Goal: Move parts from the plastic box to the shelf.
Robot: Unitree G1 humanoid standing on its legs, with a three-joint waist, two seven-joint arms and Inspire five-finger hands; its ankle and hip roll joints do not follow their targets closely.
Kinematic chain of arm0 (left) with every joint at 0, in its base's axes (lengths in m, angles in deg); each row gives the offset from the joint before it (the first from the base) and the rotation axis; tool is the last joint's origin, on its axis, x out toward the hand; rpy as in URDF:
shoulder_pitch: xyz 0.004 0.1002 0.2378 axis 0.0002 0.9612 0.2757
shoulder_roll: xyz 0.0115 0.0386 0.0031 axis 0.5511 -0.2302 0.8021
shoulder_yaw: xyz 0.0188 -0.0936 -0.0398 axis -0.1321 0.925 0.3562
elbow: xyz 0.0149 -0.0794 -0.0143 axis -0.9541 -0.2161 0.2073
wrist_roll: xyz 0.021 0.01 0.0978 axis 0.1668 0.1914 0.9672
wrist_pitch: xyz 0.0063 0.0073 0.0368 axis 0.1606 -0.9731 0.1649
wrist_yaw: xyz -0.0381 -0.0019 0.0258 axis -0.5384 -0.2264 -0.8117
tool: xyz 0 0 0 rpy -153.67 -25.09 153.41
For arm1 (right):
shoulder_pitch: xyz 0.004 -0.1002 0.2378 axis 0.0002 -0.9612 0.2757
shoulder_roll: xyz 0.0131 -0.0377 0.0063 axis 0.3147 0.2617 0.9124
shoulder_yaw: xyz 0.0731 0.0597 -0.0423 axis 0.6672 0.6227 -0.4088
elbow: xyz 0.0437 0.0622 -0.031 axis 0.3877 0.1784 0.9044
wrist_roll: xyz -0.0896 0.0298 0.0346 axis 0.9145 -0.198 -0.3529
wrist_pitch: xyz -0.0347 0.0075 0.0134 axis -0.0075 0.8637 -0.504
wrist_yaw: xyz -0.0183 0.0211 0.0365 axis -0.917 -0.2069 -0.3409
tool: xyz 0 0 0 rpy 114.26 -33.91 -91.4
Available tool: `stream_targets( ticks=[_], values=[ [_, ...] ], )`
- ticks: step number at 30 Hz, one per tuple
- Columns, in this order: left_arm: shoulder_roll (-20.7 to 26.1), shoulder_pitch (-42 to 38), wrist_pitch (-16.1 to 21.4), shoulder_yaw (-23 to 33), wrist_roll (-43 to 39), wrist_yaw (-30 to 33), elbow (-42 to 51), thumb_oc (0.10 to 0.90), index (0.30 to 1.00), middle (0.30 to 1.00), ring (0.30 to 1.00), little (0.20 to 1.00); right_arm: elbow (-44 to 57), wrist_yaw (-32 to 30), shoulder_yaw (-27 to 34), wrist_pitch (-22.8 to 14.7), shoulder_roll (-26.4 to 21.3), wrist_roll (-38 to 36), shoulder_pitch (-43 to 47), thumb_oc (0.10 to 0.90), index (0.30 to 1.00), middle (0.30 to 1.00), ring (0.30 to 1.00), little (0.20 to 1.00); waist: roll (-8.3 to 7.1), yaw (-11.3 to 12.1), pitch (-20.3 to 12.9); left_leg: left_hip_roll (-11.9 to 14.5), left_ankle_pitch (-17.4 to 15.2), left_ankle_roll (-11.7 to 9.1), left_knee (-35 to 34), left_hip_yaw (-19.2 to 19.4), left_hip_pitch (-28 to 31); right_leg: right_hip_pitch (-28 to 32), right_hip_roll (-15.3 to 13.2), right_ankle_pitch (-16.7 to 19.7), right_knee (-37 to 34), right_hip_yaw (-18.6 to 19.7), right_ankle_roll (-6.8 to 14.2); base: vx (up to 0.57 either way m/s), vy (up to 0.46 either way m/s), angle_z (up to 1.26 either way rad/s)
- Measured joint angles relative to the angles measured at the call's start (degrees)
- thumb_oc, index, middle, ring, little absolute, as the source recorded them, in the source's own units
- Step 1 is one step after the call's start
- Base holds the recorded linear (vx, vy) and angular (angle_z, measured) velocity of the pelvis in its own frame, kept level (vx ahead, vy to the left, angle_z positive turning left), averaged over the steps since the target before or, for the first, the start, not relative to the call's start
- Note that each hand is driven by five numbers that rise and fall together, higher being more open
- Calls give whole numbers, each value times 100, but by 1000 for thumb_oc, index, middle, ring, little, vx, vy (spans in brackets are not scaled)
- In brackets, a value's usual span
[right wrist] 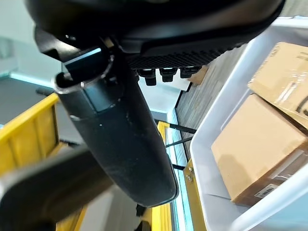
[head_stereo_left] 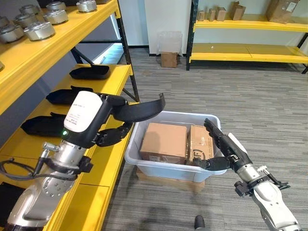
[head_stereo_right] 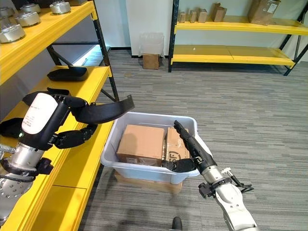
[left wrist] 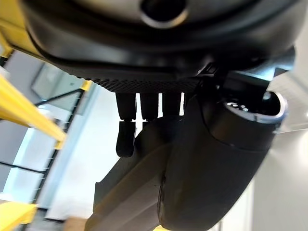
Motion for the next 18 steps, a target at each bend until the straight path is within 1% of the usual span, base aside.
stream_targets(
  ticks=[3, 7, 8, 9, 10, 11, 12, 15, 16, 18],
  values=[
    [-161, 299, -35, 226, 4, 4, 16, 400, 300, 300, 300, 300, -6, -76, 116, 28, 113, -7, -216, 900, 1000, 1000, 1000, 1000, 35, 48, 0, -10, -2, 7, 2, -128, -63, 33, -23, -22, 0, -128, 7, -33, 46, 21],
    [-240, 396, -110, 436, 2, 19, 35, 400, 300, 300, 300, 300, -6, -144, 113, 44, 111, -1, -261, 900, 1000, 1000, 1000, 1000, 26, 304, 5, -104, 13, 28, 21, -321, -198, 33, -106, -39, 3, -316, 27, -48, 88, 24],
    [-240, 396, -110, 436, 2, 19, 35, 400, 300, 300, 300, 300, -6, -144, 113, 44, 111, -1, -261, 900, 1000, 1000, 1000, 1000, 26, 304, 5, -104, 13, 28, 21, -321, -198, 33, -106, -39, 3, -316, 27, -91, 201, 28],
    [-339, 387, -120, 475, -3, 140, 38, 400, 300, 300, 300, 300, -6, -186, 108, 45, 155, 2, -248, 900, 1000, 1000, 1000, 1000, -30, 496, 28, -245, 54, 37, 24, -428, -312, 15, -252, -42, 5, -435, 89, -70, 186, 31],
    [-340, 384, -125, 476, -4, 150, 39, 400, 300, 300, 300, 300, -6, -198, 98, 45, 172, 2, -245, 900, 1000, 1000, 1000, 1000, -73, 546, 31, -303, 61, 65, 27, -458, -352, 13, -306, -41, 6, -473, 111, -73, 214, 38],
    [-336, 364, -126, 476, -5, 157, 38, 400, 300, 300, 300, 300, -6, -211, 99, 45, 199, 1, -238, 900, 1000, 1000, 1000, 1000, -124, 566, 28, -372, 52, 97, 58, -477, -403, -14, -377, -34, 7, -509, 143, -85, 249, 24],
    [-322, 300, -136, 476, -6, 165, 38, 400, 300, 300, 300, 300, -6, -214, 95, 48, 284, 3, -167, 900, 1000, 1000, 1000, 1000, -237, 602, 99, -517, 16, 178, 188, -496, -506, -45, -524, -11, 36, -521, 183, -78, 245, 19],
    [-181, 176, -137, 455, -6, 173, 36, 400, 300, 300, 300, 300, -6, -271, 72, 47, 459, 3, -24, 900, 1000, 1000, 1000, 1000, -431, 555, 223, -780, -118, 359, 418, -574, -740, -150, -809, -7, 226, -493, 199, -36, 151, 24],
    [-57, 107, -130, 434, -6, 172, 37, 400, 300, 300, 300, 300, -10, -276, 69, 49, 471, 7, -39, 900, 1000, 1000, 1000, 1000, -481, 468, 265, -842, -160, 436, 468, -660, -822, -182, -884, -6, 365, -383, 198, -24, 108, 52],
    [177, 25, -134, 417, -7, 173, 33, 400, 300, 300, 300, 300, -22, -277, 38, 57, 489, 10, -70, 900, 1000, 1000, 1000, 1000, -484, 294, 304, -905, -134, 527, 477, -878, -866, -372, -949, 9, 847, 272, 178, -36, 147, 53]
  ],
)
